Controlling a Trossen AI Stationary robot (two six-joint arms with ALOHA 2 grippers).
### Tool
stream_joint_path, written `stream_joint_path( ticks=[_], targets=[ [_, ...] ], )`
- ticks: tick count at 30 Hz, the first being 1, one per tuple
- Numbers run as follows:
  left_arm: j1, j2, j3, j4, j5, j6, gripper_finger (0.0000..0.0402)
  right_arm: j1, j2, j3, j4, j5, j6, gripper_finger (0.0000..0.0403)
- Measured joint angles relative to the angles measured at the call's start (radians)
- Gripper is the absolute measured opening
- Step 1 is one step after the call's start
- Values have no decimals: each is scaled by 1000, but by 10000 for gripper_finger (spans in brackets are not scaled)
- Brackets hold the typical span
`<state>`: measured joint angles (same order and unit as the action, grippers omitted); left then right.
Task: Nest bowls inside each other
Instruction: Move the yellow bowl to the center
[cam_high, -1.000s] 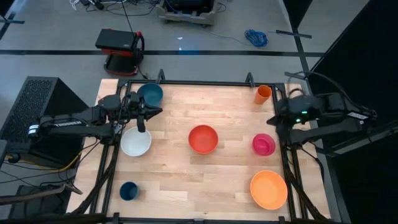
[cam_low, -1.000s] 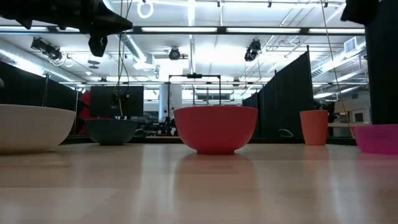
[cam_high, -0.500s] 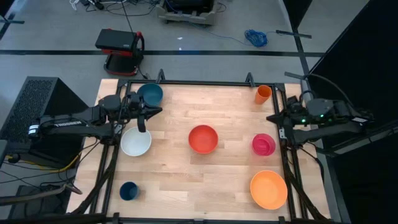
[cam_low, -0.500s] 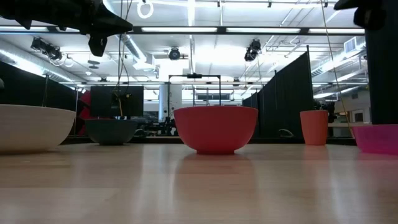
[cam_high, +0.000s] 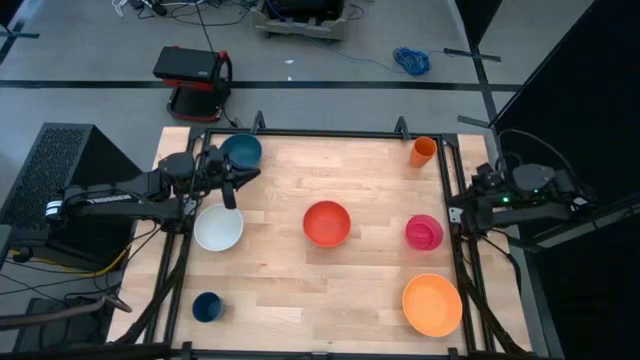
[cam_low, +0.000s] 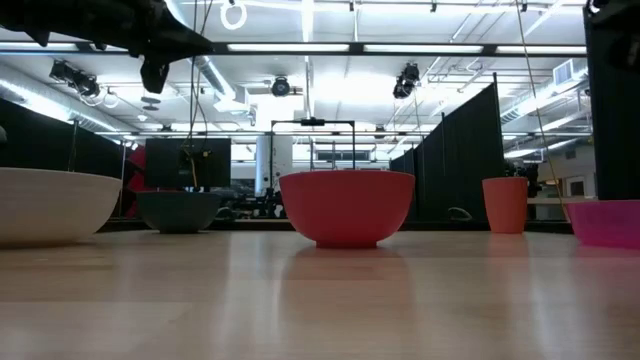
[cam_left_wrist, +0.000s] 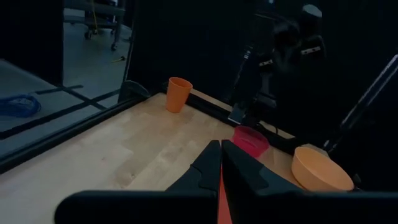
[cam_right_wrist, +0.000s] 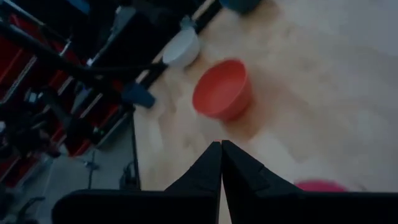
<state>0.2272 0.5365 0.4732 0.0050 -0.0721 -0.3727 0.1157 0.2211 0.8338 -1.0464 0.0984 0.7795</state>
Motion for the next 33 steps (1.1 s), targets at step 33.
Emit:
stream_joint_path(
  ticks=[33],
  targets=[
    [0, 77, 0, 4, -122, -146, 0, -1, 112, -273, 15, -570, -320, 0]
  ],
)
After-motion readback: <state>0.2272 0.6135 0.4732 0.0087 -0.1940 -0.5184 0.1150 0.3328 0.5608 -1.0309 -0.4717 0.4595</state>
